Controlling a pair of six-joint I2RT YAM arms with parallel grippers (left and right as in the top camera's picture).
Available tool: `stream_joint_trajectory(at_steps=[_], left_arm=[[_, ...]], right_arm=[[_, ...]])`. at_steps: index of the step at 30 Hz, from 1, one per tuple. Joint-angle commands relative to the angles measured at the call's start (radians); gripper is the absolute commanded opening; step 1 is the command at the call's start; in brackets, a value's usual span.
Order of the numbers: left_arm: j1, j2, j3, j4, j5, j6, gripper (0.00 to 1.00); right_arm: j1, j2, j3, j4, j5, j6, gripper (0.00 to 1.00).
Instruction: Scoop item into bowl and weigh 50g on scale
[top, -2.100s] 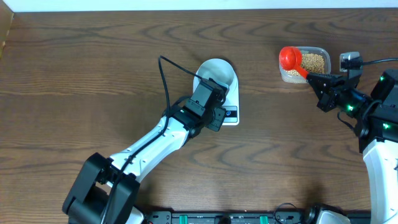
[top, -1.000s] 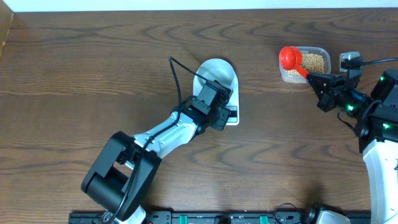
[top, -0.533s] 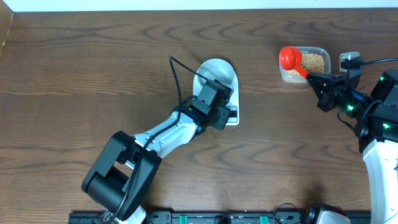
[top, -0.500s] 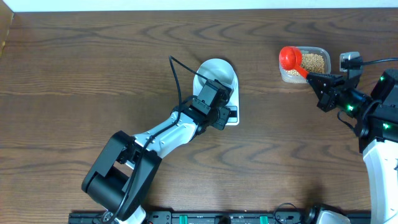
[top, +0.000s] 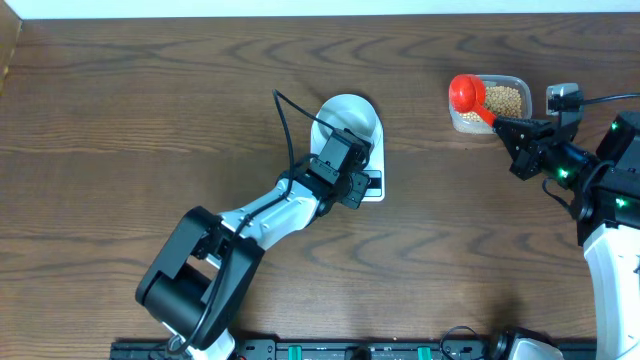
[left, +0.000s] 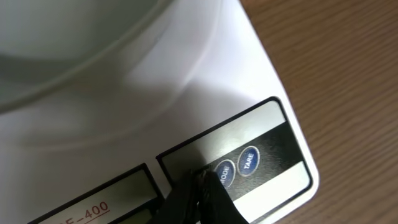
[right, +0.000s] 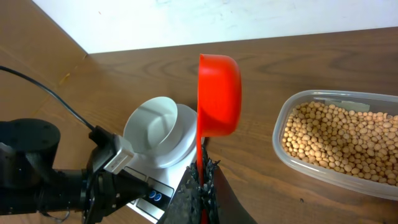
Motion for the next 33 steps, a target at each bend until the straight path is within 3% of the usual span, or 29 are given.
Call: stream_joint_trajectory(at_steps=[1, 15, 25, 33], left_arm=[[0.000, 0.012, -0.006, 0.001, -0.013, 0.010, 0.07], [0.000, 0.046, -0.006, -0.004, -0.008, -0.012, 0.07], [0.000, 0.041, -0.006, -0.095, 0.000, -0.017, 0.07], [0.000, -0.129, -0.001, -0.150, 0.063, -0.016, 0.07]], right_arm=[[-0.004, 0.005, 0.025, 0.005, -0.014, -0.019, 0.01], [-0.004, 0.005, 0.025, 0.005, -0.014, -0.019, 0.01], [-0.004, 0.005, 0.025, 0.005, -0.013, -0.019, 0.01], [-0.004, 0.005, 0.025, 0.026, -0.013, -0.019, 0.01]])
